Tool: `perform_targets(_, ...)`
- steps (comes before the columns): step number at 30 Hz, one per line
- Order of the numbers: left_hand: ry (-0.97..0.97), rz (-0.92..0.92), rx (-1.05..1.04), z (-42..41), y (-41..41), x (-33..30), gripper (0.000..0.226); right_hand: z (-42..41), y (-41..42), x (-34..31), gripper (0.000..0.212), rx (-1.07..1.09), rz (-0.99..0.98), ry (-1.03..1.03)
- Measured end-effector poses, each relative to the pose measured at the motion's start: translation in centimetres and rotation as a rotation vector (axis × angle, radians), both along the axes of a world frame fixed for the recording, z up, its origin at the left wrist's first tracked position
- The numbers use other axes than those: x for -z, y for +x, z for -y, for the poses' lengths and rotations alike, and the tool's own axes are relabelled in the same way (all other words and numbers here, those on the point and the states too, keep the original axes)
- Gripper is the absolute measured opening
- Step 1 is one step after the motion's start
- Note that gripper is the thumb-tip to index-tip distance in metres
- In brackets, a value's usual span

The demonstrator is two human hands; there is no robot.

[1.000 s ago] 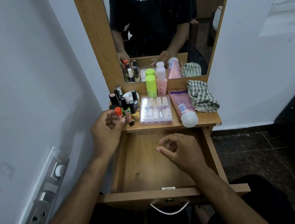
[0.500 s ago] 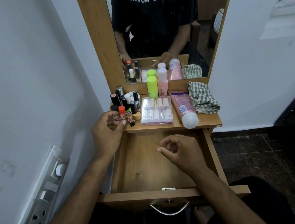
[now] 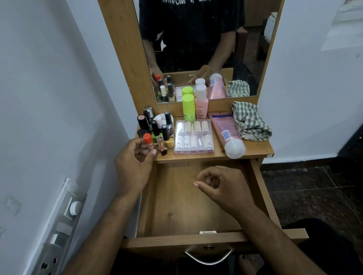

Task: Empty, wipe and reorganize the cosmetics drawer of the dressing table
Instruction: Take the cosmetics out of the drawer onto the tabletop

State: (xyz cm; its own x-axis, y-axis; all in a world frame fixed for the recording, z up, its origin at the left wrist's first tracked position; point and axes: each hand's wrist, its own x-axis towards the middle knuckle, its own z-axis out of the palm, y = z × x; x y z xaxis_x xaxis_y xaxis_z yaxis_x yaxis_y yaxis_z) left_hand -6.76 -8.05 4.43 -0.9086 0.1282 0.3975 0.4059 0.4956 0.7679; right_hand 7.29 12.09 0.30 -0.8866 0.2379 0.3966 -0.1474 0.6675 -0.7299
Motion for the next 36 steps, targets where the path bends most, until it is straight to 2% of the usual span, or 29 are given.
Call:
perform_targets(20,0.017,-0.024,0.025,0.0,-0.2,0.0,0.028,0.0,0.1,0.1,0.027,-0.011,-0.008,0.0)
perform_targets(25,0.019,-0.022,0.024,0.1,-0.2,0.0,0.028,0.4,0.2,-0.5,0.019,0.002,-0.017,-0.019)
perform_targets(30,0.011,-0.031,0.021,0.0,-0.2,0.1,0.03,-0.4,0.8,-2.3,0.013,0.126,-0.122,-0.02)
perform_targets(36,0.02,-0.023,0.023,0.0,-0.2,0.1,0.031,-5.3,0.4,-5.9,0.02,0.33,-0.211,0.018)
